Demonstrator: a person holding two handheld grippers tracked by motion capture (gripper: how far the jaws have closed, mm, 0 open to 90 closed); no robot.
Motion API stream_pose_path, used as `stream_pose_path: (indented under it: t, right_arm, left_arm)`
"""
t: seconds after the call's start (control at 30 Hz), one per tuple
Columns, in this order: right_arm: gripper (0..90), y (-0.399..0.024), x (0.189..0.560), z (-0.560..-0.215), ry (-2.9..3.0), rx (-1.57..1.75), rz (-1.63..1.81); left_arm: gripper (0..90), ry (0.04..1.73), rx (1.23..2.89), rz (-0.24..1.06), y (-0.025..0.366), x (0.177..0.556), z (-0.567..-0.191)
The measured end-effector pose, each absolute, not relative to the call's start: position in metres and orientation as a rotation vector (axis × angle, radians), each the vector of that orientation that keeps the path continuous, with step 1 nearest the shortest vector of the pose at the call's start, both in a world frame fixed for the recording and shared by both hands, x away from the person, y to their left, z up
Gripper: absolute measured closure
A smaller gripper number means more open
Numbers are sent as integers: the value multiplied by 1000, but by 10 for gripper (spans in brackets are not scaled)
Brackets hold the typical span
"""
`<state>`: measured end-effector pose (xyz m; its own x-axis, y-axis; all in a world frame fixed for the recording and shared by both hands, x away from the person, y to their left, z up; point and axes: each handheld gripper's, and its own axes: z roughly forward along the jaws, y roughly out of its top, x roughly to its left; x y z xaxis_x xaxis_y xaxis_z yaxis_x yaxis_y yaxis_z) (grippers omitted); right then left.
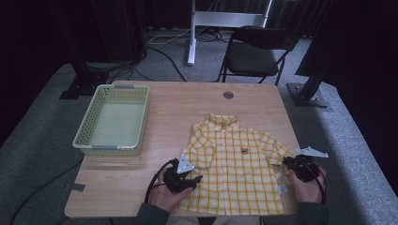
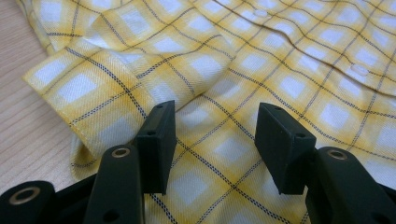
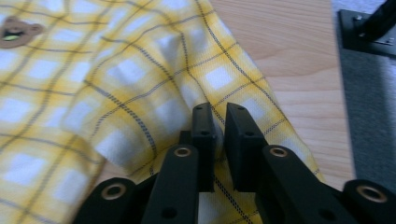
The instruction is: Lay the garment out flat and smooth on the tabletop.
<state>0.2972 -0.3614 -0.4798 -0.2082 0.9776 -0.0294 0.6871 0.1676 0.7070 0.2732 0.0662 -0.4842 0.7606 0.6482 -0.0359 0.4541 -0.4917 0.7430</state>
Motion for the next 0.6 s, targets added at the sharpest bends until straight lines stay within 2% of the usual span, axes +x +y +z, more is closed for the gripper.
stream_pose_path:
  t: [0.27,0.6]
  right_arm:
    - [673,-369,295,-479,1910,1604,804]
    - [645,-355,295,-478,1972,1584,812]
  left_arm:
    - [491,821,2174,315,66,273,-484]
    - [532,828,2173,330,68,274,-484]
